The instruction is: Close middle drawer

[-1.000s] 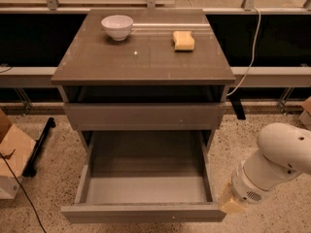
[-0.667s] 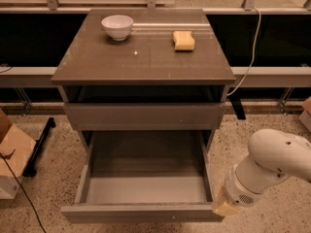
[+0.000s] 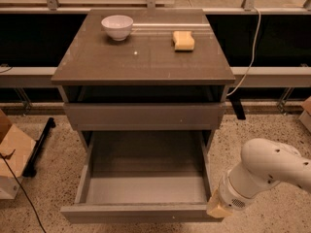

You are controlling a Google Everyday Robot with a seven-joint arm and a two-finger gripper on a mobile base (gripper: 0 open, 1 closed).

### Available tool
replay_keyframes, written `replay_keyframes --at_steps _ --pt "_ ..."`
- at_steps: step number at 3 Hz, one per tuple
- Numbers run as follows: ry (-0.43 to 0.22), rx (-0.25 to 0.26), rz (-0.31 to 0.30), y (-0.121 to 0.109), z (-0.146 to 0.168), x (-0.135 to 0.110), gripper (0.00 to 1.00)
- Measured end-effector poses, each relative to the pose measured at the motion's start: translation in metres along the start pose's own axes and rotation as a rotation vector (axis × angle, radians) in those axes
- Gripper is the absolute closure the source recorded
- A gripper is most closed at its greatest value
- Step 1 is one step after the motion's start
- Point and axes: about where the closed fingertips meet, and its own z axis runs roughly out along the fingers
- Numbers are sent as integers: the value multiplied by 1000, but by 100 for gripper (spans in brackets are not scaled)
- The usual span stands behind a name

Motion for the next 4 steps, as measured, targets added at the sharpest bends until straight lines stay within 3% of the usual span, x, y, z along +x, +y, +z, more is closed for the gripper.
replay_keyframes --at_steps 2,4 --pt "-64 12 3 -15 37 2 100" --pt "-79 -37 47 -19 74 15 100"
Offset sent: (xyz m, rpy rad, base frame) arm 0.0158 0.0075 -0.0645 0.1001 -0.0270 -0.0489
